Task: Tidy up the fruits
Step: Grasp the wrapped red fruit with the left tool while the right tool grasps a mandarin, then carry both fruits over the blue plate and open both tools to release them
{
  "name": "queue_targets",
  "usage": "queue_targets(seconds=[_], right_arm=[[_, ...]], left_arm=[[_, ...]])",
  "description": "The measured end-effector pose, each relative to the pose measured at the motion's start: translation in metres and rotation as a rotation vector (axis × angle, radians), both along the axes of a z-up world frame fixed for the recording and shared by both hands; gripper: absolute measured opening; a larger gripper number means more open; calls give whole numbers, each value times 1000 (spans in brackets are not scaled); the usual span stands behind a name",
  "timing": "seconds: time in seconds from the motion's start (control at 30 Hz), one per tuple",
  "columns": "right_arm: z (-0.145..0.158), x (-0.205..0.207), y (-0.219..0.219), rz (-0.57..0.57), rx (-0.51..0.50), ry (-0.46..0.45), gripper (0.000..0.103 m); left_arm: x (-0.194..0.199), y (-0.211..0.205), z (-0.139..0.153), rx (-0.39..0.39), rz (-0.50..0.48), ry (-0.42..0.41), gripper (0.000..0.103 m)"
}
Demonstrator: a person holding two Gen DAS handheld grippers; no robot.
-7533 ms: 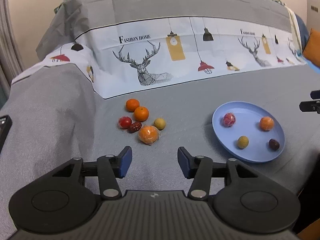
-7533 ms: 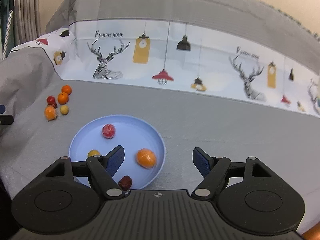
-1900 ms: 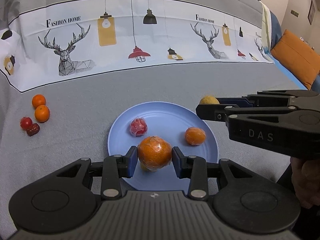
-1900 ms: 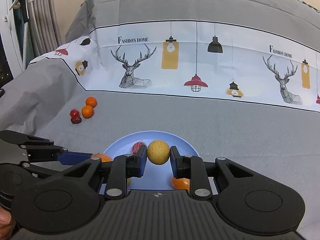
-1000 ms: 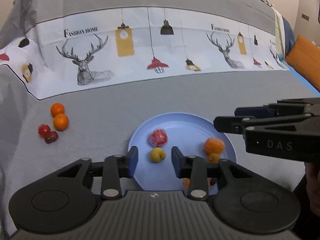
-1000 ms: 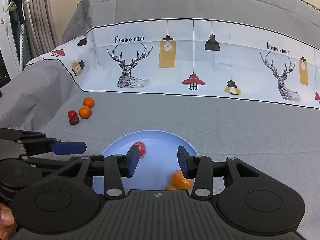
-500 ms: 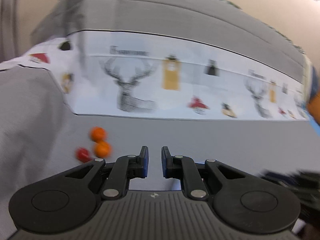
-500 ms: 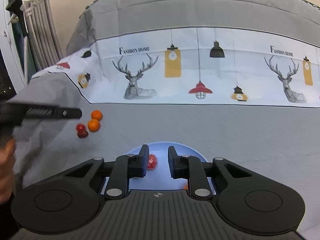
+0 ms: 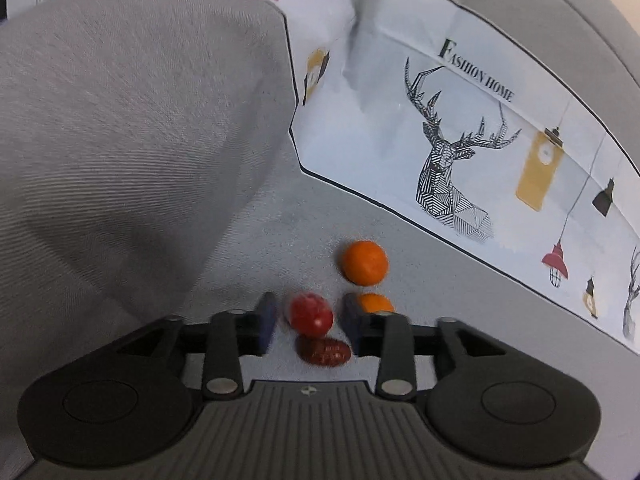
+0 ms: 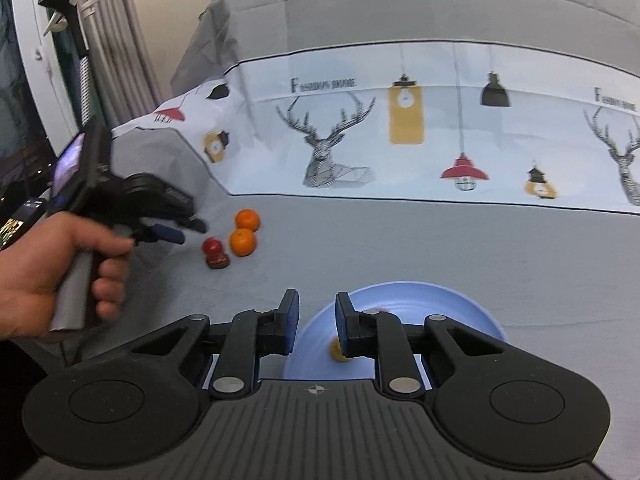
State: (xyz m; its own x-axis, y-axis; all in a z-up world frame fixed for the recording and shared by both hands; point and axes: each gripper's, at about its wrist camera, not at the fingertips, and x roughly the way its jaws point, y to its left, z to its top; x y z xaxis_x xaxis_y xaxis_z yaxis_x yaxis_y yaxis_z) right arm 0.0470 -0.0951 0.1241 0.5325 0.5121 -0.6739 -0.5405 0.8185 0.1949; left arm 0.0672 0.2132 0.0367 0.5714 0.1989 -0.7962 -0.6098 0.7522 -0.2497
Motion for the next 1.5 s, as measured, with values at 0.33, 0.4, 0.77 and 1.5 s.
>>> queue_targets(seconds=[0.33,0.4,0.77,1.5], right_arm=[[-9,3,24,47,-25,27,38],[-13,9,34,73,-39,37,40],[-42,83,160,222,-116,39,51],[-46,99,166,215,-148,100,36]], left_arm=[[14,8,-24,-77,-29,47,29],[13,6,-22,-62,-31,56,29],[-2,32,-16,-80,166,42,29],[-1,-14,3,16,-53,17,29]])
